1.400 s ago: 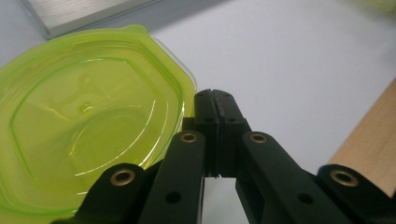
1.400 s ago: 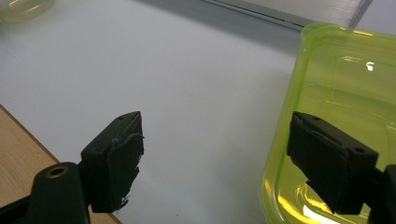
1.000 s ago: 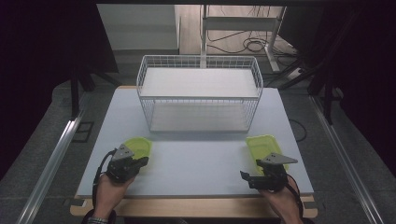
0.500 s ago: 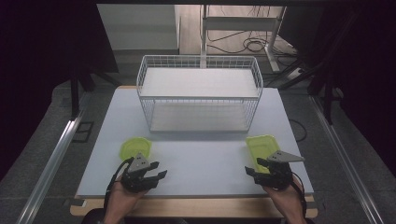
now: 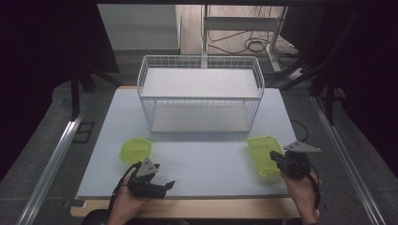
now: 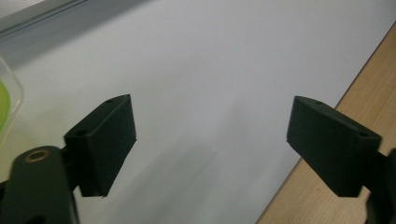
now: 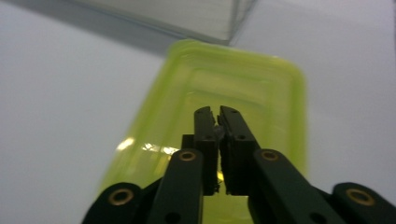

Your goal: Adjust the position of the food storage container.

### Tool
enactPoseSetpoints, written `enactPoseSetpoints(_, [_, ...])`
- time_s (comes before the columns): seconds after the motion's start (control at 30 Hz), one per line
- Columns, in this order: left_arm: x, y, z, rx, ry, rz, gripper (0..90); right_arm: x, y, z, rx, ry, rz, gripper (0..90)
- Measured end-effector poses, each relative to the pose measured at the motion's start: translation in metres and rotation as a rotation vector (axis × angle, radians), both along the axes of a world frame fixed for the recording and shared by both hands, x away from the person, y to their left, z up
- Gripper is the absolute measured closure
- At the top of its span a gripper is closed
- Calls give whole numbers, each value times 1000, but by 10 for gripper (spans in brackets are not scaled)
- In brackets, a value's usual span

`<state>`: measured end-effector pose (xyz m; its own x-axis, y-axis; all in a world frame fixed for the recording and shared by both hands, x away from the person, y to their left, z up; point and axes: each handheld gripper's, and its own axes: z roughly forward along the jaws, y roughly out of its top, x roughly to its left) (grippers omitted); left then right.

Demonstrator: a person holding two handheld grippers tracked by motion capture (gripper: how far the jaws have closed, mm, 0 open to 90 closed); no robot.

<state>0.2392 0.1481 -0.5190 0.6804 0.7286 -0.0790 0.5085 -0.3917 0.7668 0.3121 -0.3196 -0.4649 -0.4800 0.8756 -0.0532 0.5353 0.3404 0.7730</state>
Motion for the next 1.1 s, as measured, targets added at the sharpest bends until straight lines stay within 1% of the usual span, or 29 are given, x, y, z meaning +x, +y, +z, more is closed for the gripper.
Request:
enactPoseSetpoints(0.1, [0,-1,-1,-11,-2,-20,103,9,-10,1,-8,-10,-45,888])
enactPoseSetpoints(0.17, [0,-2,-3,-6,-9,-29,85,15,-17,0,-11,-8,-74,888])
enactPoseSetpoints(0.23, [0,-4,-4,7,-24,-40,63,21,-23,-2,-14,-2,-104,889])
enactPoseSetpoints(0.33, [-1,-7,-5,23,-40,-55,50,32,-29,-7,-23,13,-133,888])
enactPoseSetpoints(0.37, [-1,-8,-5,36,-44,-60,48,35,-30,-8,-30,17,-144,889])
enactPoseSetpoints(0.4, [-1,-9,-7,54,-49,-64,45,42,-31,-11,-28,31,-151,889])
enactPoseSetpoints(0.43, [-1,-9,-7,54,-49,-64,44,42,-31,-11,-28,31,-151,889])
enactPoseSetpoints(0.47, [-1,-10,-7,64,-50,-67,43,48,-30,-13,-37,42,-154,888])
enactPoseSetpoints(0.5, [-1,-10,-7,67,-52,-66,43,48,-30,-13,-37,42,-154,888])
enactPoseSetpoints(0.6, [-1,-11,-8,74,-55,-65,43,57,-28,-16,-39,62,-148,889])
enactPoseSetpoints(0.67, [-1,-11,-8,82,-58,-64,44,61,-24,-17,-45,74,-148,889])
enactPoseSetpoints(0.73, [-1,-12,-9,89,-60,-62,45,63,-16,-17,-40,83,-131,889])
enactPoseSetpoints(0.77, [0,-12,-9,91,-59,-63,45,63,-16,-17,-40,83,-131,889])
enactPoseSetpoints(0.97, [-1,-14,-9,107,-62,-67,47,64,12,-18,-57,101,-52,889])
enactPoseSetpoints(1.0, [0,-14,-10,113,-61,-69,47,64,16,-18,-56,105,-44,889])
enactPoseSetpoints(1.1, [0,-15,-10,112,-61,-71,48,64,31,-19,-54,117,-4,889])
